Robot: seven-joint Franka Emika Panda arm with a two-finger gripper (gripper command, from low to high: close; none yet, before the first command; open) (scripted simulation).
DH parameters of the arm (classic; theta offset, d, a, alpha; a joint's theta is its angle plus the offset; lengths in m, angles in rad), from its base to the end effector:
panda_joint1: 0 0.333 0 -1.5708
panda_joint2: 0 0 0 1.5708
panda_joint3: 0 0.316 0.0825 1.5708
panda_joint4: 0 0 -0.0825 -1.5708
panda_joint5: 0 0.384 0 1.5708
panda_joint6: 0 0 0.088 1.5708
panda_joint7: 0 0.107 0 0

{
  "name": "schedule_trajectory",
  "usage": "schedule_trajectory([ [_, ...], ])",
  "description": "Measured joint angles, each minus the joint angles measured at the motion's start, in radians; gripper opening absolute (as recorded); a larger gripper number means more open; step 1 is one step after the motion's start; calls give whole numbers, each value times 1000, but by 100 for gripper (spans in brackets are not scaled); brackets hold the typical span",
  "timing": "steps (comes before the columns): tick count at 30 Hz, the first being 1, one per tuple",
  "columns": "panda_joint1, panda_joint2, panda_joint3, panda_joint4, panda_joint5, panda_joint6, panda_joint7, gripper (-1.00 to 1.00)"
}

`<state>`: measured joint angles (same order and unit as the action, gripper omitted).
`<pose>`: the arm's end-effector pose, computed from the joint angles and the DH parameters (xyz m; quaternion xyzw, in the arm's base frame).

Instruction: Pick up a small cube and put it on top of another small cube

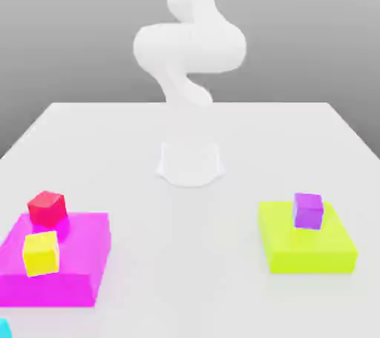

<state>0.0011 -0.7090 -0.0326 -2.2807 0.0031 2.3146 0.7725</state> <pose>0.3780 -0.0164 0.6893 -0.8572 0.3653 -0.3335 0.1432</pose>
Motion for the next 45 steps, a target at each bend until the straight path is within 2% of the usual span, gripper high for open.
schedule_trajectory([
  [9, -2, 329, -126, 70, 40, 54, -122, 0],
  [19, -59, 695, -230, 147, 145, 110, -297, 0],
  [26, -139, 952, -244, 202, 211, 148, -414, 0],
  [33, -230, 1202, -251, 255, 237, 192, -504, 0],
  [37, -273, 1347, -211, 290, 279, 284, -541, 0],
  [38, -278, 1366, -204, 294, 285, 298, -546, -100],
  [45, -277, 1362, -207, 293, 286, 293, -547, -100],
])
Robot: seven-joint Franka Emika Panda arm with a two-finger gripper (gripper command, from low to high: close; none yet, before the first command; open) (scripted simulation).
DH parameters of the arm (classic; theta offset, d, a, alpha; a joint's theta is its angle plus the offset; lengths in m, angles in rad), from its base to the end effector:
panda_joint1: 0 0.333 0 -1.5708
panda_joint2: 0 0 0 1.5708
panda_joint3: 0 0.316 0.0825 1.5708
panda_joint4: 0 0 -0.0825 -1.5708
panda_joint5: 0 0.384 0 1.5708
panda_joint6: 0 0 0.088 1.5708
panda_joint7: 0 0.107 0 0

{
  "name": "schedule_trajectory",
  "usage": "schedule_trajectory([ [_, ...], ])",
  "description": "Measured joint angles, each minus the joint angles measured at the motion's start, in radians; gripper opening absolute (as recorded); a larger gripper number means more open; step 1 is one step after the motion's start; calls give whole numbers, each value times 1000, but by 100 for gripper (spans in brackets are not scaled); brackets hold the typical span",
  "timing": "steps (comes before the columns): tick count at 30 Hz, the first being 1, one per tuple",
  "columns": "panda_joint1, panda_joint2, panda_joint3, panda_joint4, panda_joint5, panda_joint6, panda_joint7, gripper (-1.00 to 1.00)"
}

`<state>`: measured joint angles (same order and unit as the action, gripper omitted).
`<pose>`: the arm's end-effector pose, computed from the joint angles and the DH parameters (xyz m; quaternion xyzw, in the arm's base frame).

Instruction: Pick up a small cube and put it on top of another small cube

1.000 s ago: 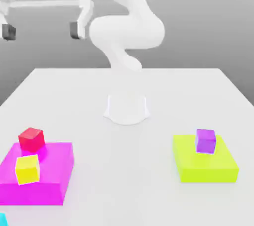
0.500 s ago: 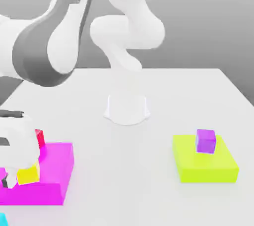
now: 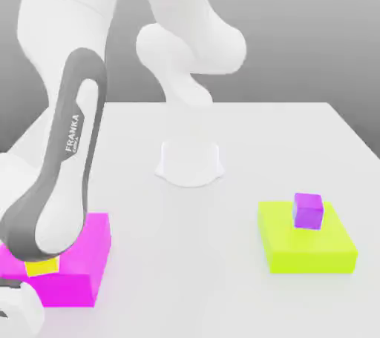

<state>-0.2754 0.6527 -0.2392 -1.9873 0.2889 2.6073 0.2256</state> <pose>0.5211 -0.3012 0.1379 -0.8909 0.4542 0.0002 0.0006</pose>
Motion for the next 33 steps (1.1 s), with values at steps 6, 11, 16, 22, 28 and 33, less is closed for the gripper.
schedule_trajectory([
  [6, 47, -190, -77, -86, -45, -108, 94, -100],
  [11, 81, -362, -157, -228, -86, -139, 281, -100],
  [16, 91, -546, -217, -375, -186, -161, 512, -100],
  [22, 27, -779, -216, -550, -349, -191, 823, -100],
  [28, -51, -891, -183, -693, -433, -150, 1027, -100],
  [33, -40, -795, -196, -723, -394, -28, 1003, 100],
])
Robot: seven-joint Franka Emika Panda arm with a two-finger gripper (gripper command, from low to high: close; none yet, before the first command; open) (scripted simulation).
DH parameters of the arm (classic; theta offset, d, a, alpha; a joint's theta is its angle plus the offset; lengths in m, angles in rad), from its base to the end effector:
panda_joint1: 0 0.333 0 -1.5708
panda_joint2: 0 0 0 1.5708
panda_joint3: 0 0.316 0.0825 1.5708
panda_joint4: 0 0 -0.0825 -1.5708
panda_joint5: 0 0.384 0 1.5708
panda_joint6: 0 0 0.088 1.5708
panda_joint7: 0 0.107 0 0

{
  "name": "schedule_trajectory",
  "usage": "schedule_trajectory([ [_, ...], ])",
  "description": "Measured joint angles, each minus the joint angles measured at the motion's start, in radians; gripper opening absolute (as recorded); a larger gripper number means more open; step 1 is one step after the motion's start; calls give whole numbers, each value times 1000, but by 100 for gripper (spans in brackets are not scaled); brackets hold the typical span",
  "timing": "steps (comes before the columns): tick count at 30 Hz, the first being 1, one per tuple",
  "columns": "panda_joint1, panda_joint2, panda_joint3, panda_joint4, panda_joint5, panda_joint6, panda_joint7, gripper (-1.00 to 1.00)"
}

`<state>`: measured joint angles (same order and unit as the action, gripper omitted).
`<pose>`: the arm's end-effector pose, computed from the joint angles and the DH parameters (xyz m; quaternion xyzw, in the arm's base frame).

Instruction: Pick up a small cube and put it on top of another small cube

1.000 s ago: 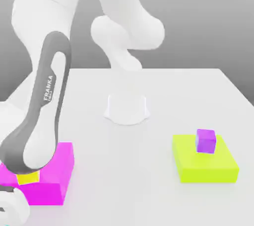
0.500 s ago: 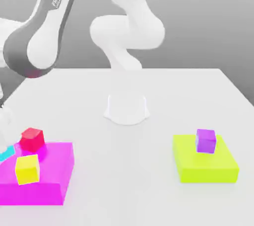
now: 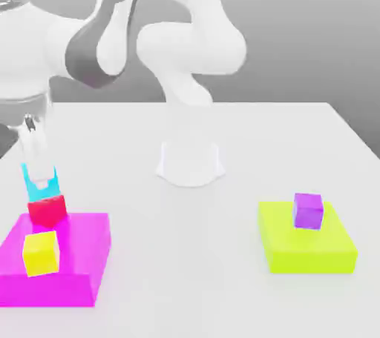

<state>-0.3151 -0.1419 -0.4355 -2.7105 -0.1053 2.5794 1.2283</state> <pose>0.2994 -0.2694 0.2684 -0.5874 0.8093 0.0003 0.0018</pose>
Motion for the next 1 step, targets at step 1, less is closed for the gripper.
schedule_trajectory([
  [1, 0, 0, 0, 0, 0, 0, 0, 100],
])
